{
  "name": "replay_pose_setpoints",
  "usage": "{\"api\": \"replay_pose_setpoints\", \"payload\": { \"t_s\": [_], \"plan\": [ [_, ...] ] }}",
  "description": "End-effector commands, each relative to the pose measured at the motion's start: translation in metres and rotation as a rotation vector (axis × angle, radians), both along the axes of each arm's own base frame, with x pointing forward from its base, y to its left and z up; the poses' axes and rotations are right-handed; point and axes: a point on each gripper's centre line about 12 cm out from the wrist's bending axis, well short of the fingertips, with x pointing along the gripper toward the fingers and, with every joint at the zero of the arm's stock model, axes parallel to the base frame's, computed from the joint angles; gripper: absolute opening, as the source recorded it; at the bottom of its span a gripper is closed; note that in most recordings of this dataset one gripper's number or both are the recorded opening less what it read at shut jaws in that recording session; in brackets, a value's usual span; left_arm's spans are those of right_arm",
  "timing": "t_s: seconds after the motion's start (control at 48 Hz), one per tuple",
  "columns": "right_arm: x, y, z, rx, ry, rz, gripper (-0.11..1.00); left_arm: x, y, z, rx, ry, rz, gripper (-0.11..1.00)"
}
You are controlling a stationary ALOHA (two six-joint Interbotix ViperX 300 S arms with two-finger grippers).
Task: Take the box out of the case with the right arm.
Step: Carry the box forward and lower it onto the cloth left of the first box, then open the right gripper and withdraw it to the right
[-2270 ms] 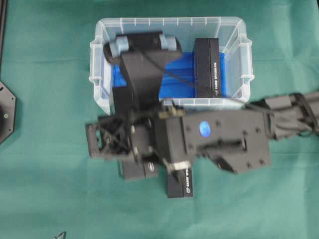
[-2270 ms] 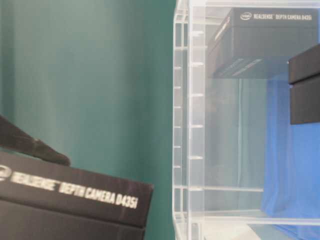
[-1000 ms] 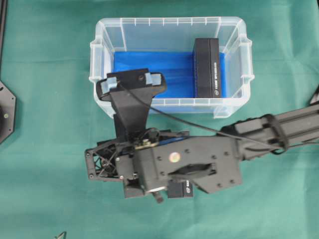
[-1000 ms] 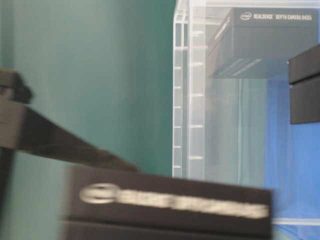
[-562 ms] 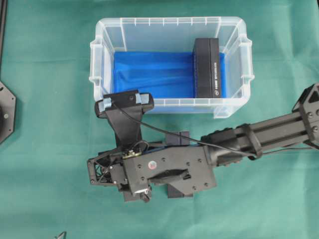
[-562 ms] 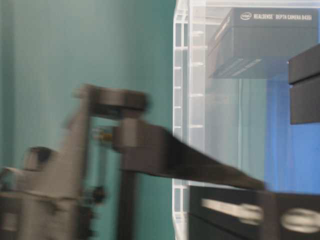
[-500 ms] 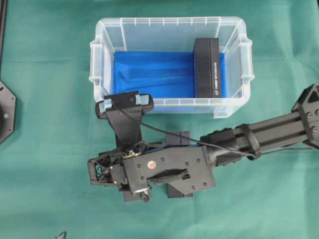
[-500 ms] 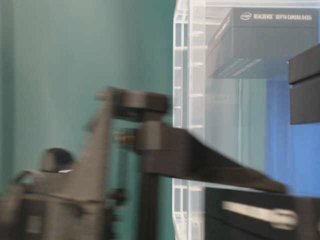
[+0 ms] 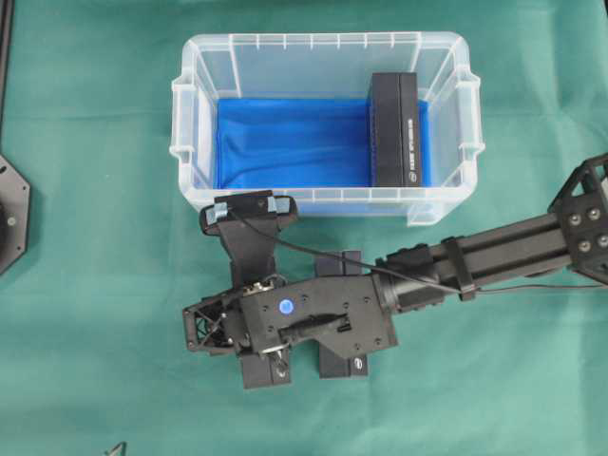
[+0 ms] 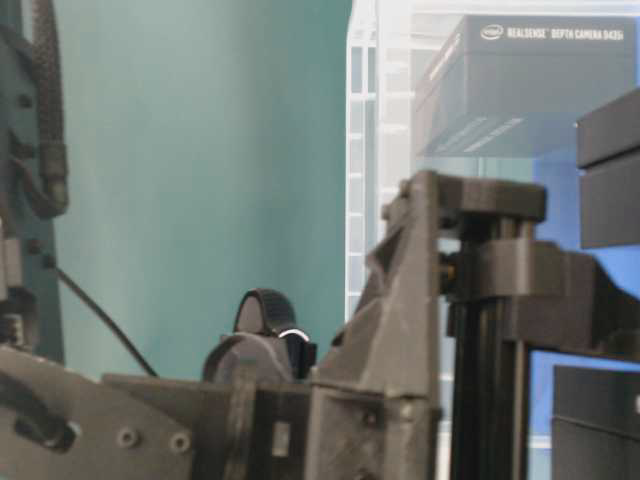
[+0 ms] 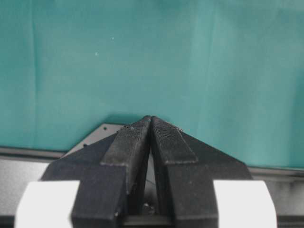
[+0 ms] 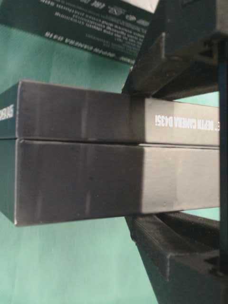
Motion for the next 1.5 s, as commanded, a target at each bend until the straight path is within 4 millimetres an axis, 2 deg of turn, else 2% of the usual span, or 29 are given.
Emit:
{"api": "replay_pose_setpoints", "payload": {
  "t_s": [0.0, 0.916, 0.958, 1.021, 1.083, 1.396, 1.479],
  "plan": [
    [0.001, -0.002, 0.020, 0.011, -0.046, -0.006, 0.67, 0.001, 0.000, 0.007, 0.001, -0.026, 0.001, 0.00],
    [0.000, -0.003, 0.027, 0.038, -0.052, -0.001, 0.67, 0.001, 0.000, 0.007, 0.001, -0.025, 0.001, 0.00],
    [0.000, -0.003, 0.028, 0.036, -0.057, 0.000, 0.71, 0.001, 0.000, 0.007, 0.001, -0.026, 0.001, 0.00],
    [0.001, -0.004, 0.029, 0.028, -0.063, 0.001, 0.84, 0.000, 0.000, 0.008, 0.001, -0.029, 0.001, 0.00],
    [0.001, -0.005, 0.031, 0.023, -0.069, 0.001, 0.92, 0.000, 0.000, 0.007, 0.001, -0.029, 0.001, 0.00],
    [-0.001, -0.007, 0.036, 0.022, -0.072, -0.002, 0.89, -0.001, 0.000, 0.008, 0.000, -0.032, 0.001, 0.00],
    [-0.001, -0.007, 0.043, 0.028, -0.086, -0.005, 0.89, -0.001, 0.000, 0.008, 0.000, -0.032, 0.001, 0.00]
  ]
}}
